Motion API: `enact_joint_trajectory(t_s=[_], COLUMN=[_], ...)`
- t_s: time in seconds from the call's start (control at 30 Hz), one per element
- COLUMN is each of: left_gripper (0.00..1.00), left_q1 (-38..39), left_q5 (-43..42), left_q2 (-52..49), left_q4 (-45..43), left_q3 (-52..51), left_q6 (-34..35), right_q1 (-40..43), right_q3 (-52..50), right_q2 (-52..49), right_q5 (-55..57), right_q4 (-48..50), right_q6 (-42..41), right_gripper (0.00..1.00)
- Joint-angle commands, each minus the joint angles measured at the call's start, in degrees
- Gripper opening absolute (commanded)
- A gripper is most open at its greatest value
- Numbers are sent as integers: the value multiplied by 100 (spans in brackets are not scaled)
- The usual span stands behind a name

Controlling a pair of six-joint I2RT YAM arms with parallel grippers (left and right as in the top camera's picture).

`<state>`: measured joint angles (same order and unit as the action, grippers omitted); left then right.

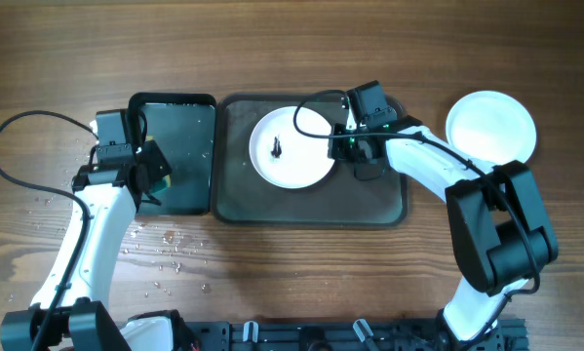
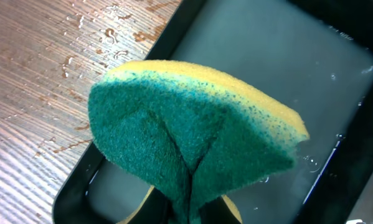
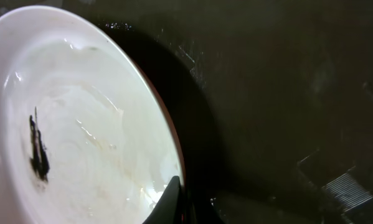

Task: Clean dirty plates on tray and stack at the side
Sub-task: 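Bring the sponge with the left gripper onto the held plate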

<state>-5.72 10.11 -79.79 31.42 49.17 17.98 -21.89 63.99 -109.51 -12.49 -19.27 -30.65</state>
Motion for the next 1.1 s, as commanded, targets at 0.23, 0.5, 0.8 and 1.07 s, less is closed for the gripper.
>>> enact_joint_trajectory(t_s=[0.23,0.5,0.8,1.07], left_gripper=[4,4,4,4], left_q1=[9,11,15,227], left_q5=[-1360,-1504,-1436,-1937], left_q2=[109,98,-704,-1576], left_q4=[-601,1117,2417,2367], left_q3=[278,1991,3425,3425], left_q6=[-192,-1147,-1626,-1604], right_q1=[15,109,238,236], right_q3=[133,201,201,201], right_q2=[63,203,203,201], right_q5=[-236,-79,44,0], right_q4=[-2,-63,122,168], right_q6=[546,1209,1600,1687], right_gripper=[4,12,33,14])
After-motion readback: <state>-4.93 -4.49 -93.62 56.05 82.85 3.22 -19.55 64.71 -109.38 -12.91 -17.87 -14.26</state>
